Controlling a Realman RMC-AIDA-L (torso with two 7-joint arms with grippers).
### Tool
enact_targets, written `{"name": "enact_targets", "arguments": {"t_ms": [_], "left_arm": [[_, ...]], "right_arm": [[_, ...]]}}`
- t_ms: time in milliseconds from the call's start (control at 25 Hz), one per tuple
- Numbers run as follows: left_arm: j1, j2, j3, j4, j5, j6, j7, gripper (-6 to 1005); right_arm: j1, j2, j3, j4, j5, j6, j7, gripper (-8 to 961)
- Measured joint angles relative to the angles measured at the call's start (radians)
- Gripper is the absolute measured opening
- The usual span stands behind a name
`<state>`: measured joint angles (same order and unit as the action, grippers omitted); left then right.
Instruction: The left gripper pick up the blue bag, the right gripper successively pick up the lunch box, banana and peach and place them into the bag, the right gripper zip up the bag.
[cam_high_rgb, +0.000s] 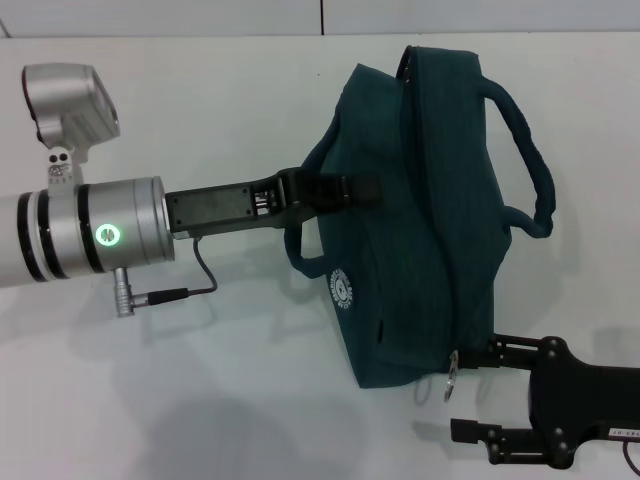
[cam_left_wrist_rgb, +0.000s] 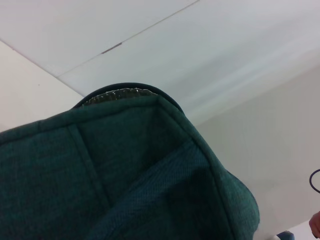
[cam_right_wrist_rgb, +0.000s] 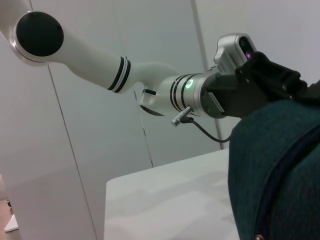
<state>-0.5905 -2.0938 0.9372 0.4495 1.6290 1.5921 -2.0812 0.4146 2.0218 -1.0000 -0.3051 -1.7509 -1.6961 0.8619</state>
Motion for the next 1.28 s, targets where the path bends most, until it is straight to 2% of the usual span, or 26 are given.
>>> {"name": "enact_targets", "arguments": {"t_ms": [760,1280], "left_arm": [[0.003,0.000,0.003,0.000,0.000,0.000,-0.004,60],[0.001,0.000,0.003,0.000,0.000,0.000,-0.004,60]], "right_arm": [[-0.053,-0.011,0.014,-0.013,0.025,-0.007,-0.024,707],[-0.031,-0.007,0.004,-0.003,0.036,-0.002,-0.029,708]]}}
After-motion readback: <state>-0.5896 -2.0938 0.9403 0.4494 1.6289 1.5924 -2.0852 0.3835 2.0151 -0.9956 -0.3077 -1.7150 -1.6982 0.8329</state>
